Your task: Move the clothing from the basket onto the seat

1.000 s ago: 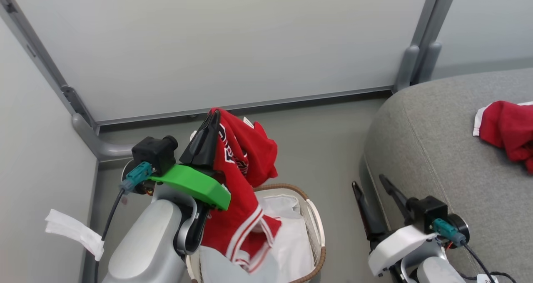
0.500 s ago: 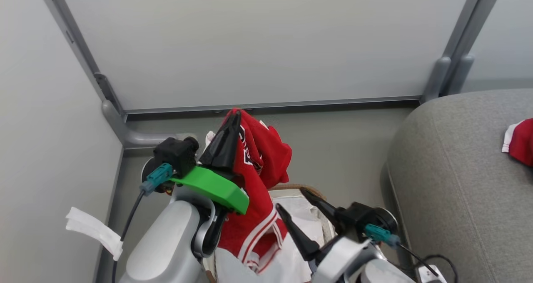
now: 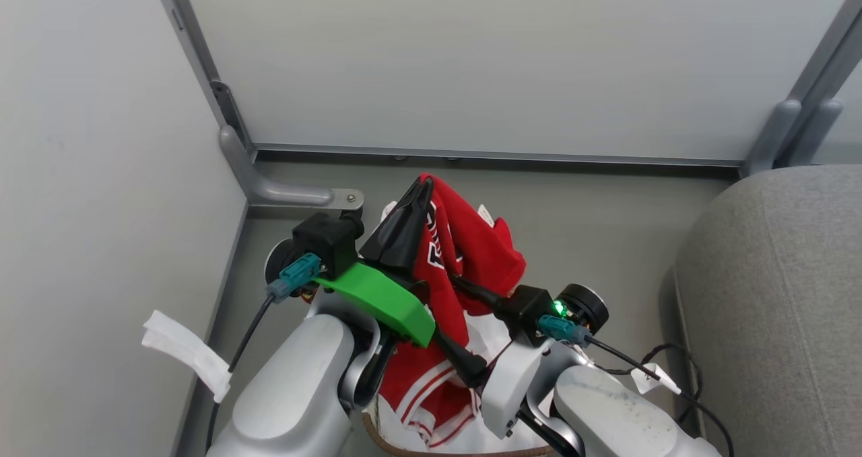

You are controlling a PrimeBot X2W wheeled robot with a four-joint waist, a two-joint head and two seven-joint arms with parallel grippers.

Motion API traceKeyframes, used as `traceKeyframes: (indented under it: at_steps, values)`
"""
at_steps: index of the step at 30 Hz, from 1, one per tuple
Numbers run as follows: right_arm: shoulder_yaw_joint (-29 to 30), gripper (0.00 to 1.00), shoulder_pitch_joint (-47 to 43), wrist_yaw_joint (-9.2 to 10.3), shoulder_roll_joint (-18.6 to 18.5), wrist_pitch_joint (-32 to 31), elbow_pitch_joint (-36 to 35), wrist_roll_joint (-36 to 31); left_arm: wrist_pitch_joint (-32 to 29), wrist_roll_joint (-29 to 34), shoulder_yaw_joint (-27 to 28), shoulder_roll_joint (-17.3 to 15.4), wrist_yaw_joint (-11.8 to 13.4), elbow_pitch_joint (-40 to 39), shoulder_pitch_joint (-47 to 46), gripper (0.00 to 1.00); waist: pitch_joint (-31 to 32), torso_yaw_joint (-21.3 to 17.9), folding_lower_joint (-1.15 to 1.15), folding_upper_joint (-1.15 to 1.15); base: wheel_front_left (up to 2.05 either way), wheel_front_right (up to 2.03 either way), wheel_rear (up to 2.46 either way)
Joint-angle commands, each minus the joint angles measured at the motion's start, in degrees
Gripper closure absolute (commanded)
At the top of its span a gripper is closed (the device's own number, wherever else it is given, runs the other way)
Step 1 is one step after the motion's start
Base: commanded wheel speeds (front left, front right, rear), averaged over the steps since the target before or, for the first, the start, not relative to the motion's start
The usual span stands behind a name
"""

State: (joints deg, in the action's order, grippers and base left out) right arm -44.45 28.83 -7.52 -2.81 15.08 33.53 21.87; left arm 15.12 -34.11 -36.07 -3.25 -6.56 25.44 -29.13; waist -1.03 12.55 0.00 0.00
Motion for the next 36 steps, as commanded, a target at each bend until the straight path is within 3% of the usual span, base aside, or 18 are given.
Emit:
traceKeyframes:
  at_steps: [1,5,6,7,8,13,18,24,28,30,31,36]
  values:
    - [-0.8,0.0,1.0,0.06,-0.2,0.1,0.7,0.9,0.0,-0.3,-0.6,0.0,-0.3,0.1,-1.3,1.0,-1.0,2.2,0.0,0.0,0.0,0.0,0.0]
    - [-3.1,0.0,1.6,0.06,-0.3,0.1,3.3,3.0,0.0,-1.0,-2.4,0.2,-0.4,0.1,-2.1,1.0,-1.4,3.9,0.0,0.0,0.0,0.0,0.0]
    - [-3.7,0.52,1.5,0.06,-0.3,0.1,4.4,3.4,0.0,-1.2,-2.7,0.2,-0.5,0.1,-2.2,1.0,-1.4,4.2,0.0,0.0,0.0,0.0,0.0]
    - [-4.1,0.93,1.3,0.06,-0.3,0.1,5.4,4.1,0.0,-1.4,-3.2,0.2,-0.5,0.2,-2.4,1.0,-1.4,4.4,0.0,0.0,0.0,0.0,0.0]
    - [-4.5,1.0,1.1,0.06,-0.3,0.1,6.2,4.7,0.0,-1.6,-3.5,0.2,-0.5,0.2,-2.5,1.0,-1.5,4.6,0.0,0.0,0.0,0.0,0.0]
    - [-4.7,1.0,-0.4,0.06,-0.3,0.1,9.9,6.0,0.0,-2.1,-3.7,0.3,-0.1,0.3,-2.6,1.0,-1.5,4.6,0.0,0.0,0.0,0.0,0.0]
    - [-0.5,1.0,-2.4,0.06,-0.3,0.1,13.0,4.2,0.1,-1.5,-2.4,0.3,0.4,0.5,-1.2,1.0,-1.5,2.8,0.0,0.0,0.0,0.0,0.0]
    - [12.1,1.0,-5.6,0.07,-0.4,0.1,11.7,-0.7,0.2,-0.5,-0.9,-0.3,0.5,1.3,0.1,1.0,-1.4,-0.1,0.0,0.0,0.0,0.0,0.0]
    - [23.0,1.0,-8.1,0.07,-0.3,0.1,4.9,-4.8,0.2,0.2,0.0,-0.7,0.5,2.1,1.5,1.0,-1.5,-2.4,0.0,0.0,0.0,0.0,0.0]
    - [28.2,1.0,-9.6,0.07,-0.3,0.1,-0.8,-5.9,0.2,0.4,0.4,-0.8,0.5,3.0,2.1,0.55,-1.5,-4.0,0.0,0.0,0.0,0.0,0.0]
    - [30.3,1.0,-10.3,0.07,-0.3,0.1,-3.7,-6.1,0.1,0.0,0.7,-0.8,0.5,3.5,2.5,0.0,-1.5,-4.7,0.0,0.0,0.0,0.0,0.0]
    - [36.6,1.0,-12.6,0.07,-0.2,0.1,-14.9,-6.0,0.0,1.0,2.0,-1.1,0.3,5.2,4.2,0.0,-1.2,-9.4,0.0,0.0,0.0,0.0,0.0]
